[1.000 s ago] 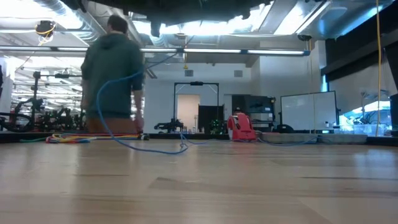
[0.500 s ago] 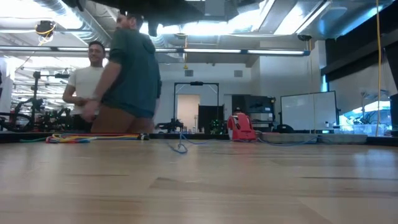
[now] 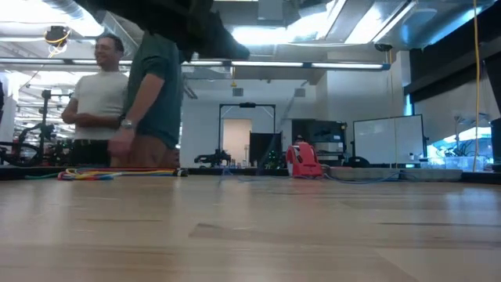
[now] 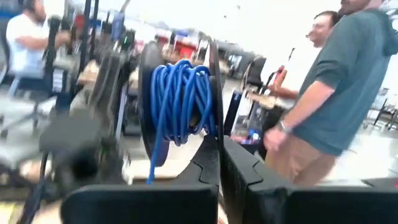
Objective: Coil cords
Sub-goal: Coil the blue wire on the black spool
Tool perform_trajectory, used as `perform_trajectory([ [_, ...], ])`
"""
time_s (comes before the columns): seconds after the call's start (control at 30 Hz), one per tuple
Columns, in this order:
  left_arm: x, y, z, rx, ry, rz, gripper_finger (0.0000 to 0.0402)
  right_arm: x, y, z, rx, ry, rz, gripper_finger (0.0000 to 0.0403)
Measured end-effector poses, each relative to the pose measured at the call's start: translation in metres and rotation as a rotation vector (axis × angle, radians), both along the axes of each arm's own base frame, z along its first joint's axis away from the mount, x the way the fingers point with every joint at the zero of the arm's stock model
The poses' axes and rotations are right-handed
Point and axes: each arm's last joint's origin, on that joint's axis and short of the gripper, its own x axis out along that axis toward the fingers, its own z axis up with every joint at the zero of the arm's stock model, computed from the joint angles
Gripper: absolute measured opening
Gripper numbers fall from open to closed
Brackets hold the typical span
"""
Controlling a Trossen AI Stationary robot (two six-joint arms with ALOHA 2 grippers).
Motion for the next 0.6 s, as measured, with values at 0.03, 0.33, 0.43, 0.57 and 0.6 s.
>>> perform_trajectory([
  [0.03, -0.002, 0.001, 0.002, 0.019, 0.010, 0.033, 0.0003, 0.000, 0.002, -0.003, -0.001, 0.025, 0.016, 0.0001],
  [0.33, -0.017, -0.006, 0.023, 0.006, -0.041, -0.009, 0.0003, -0.001, 0.013, -0.018, -0.023, 0.177, 0.021, 0.0001],
  [0.43, -0.015, -0.010, 0.024, -0.047, -0.077, -0.097, 0.0007, 0.000, 0.012, -0.021, -0.022, 0.200, 0.019, 0.0001],
  [0.57, -0.003, -0.014, 0.020, -0.077, -0.138, -0.193, 0.0039, 0.001, 0.012, -0.022, -0.023, 0.210, 0.018, 0.0001],
  [0.6, 0.001, -0.015, 0.018, -0.075, -0.152, -0.210, 0.0051, 0.001, 0.012, -0.023, -0.023, 0.210, 0.018, 0.0001],
])
